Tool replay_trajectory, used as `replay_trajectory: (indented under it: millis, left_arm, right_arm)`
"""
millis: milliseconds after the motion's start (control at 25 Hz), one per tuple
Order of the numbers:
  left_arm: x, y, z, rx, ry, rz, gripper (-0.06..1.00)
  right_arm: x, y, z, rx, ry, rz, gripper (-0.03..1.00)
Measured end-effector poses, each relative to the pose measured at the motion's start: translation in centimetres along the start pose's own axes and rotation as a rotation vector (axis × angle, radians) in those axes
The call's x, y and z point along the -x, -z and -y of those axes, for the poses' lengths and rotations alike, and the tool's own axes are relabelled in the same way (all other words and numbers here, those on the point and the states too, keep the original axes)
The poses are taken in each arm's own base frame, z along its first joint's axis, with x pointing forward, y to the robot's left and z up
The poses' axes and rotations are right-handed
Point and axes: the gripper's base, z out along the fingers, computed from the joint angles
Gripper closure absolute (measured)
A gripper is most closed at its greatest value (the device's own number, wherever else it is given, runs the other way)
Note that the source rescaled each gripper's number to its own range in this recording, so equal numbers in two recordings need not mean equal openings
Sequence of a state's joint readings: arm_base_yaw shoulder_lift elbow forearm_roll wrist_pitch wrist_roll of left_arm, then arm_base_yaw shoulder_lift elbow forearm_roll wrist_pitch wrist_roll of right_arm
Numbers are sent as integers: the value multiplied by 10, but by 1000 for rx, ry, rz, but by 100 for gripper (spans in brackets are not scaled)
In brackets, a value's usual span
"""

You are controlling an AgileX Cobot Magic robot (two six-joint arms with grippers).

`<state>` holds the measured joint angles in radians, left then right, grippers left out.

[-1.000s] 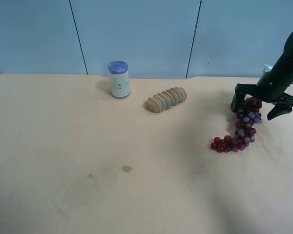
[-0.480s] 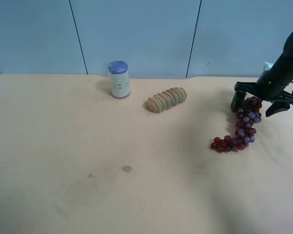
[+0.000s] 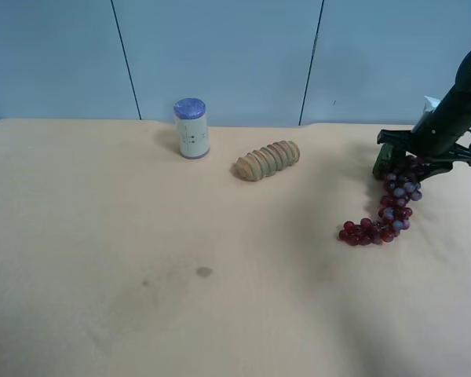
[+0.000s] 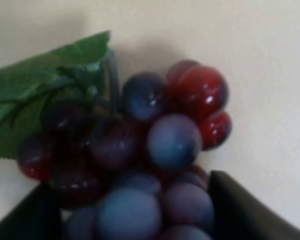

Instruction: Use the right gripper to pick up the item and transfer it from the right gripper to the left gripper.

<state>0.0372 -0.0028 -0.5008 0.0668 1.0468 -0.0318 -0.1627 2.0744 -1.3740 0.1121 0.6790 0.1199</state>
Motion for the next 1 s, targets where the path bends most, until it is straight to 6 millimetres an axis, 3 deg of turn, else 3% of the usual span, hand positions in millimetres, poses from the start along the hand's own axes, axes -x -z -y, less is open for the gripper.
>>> replay_trajectory:
  millis: [80,120,640,1000]
  left_arm:
    - [0,0,0,0,0,0,-6]
    - [0,0,0,0,0,0,-6]
    - [0,0,0,0,0,0,-6]
    - [0,0,0,0,0,0,-6]
  right_arm:
    - [0,0,0,1,0,5,86]
    - [1,0,0,1,0,6,89]
    - [0,0,-3,17,-2,4,89]
    - [-7,2,-18,178,-22,-78,92]
